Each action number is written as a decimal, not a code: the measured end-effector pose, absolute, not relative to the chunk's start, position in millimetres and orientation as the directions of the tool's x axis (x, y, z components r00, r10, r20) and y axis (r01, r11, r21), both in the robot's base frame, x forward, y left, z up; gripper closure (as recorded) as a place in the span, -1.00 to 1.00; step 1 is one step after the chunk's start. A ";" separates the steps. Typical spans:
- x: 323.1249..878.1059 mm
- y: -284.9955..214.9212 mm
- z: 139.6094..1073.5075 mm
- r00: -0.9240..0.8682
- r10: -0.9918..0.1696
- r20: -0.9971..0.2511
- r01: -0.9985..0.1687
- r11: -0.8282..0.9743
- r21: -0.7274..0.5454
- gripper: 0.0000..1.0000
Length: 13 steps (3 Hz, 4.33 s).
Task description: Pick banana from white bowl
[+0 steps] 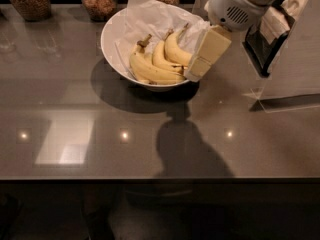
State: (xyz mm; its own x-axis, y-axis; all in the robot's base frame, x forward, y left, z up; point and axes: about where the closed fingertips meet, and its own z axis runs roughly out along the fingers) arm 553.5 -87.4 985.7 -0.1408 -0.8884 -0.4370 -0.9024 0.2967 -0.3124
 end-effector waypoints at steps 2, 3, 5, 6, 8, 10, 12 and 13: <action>628.3 -80.0 968.5 -0.249 -0.813 -0.527 -0.835 0.456 -0.309 -0.69; 652.5 -71.5 958.7 -0.268 -0.779 -0.567 -0.821 0.493 -0.288 -0.33; 676.9 -58.2 929.4 -0.306 -0.735 -0.605 -0.825 0.522 -0.216 0.10; 684.2 -57.4 914.0 -0.333 -0.721 -0.608 -0.826 0.534 -0.180 -0.04; 694.3 -67.8 896.7 -0.384 -0.700 -0.602 -0.812 0.566 -0.141 -0.08; 696.0 -79.8 878.6 -0.437 -0.675 -0.594 -0.791 0.603 -0.103 0.06; 694.7 -79.4 885.1 -0.431 -0.672 -0.602 -0.788 0.605 -0.111 0.89; 690.6 -75.8 906.8 -0.401 -0.678 -0.617 -0.788 0.598 -0.145 1.00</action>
Offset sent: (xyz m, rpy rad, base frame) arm 0.1202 0.0104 -0.0291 0.1706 -0.0549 -0.2292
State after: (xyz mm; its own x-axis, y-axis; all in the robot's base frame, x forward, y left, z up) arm 690.6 -75.8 906.8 -0.4006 -0.6778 -0.6165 -0.7884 0.5978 -0.1449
